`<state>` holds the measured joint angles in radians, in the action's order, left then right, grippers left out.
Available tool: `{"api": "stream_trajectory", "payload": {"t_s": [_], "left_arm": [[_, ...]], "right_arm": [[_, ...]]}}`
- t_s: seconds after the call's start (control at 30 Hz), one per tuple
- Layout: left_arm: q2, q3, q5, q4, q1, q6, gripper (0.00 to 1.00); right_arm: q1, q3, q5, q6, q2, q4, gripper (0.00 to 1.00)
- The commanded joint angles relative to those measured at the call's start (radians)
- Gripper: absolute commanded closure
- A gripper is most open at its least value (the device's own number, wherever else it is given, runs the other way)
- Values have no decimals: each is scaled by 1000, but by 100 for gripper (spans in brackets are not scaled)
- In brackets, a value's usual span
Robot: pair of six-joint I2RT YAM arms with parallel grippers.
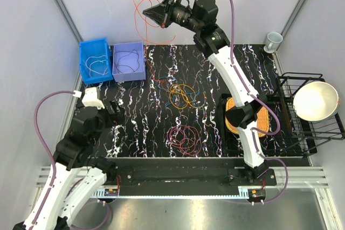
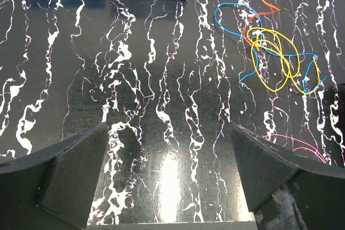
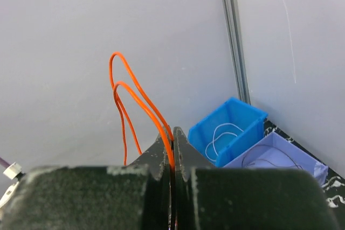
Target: Untangle the cables
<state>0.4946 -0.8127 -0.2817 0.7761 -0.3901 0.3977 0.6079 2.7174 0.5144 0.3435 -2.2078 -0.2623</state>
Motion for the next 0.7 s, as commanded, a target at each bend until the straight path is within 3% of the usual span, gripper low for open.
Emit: {"api": "stream_trajectory", "payload": {"t_s": [0.0, 0.17, 0.67], "left_arm": [[-18, -9, -31, -26, 3, 9, 1], [-22, -6, -37, -24, 2, 9, 1], [-2, -9, -57, -18, 2, 13, 1]], "right_arm": [[18, 30, -25, 54, -27, 254, 100], [47, 79, -92, 71, -93, 434, 100], [69, 33, -215, 19, -314, 583, 100]]}}
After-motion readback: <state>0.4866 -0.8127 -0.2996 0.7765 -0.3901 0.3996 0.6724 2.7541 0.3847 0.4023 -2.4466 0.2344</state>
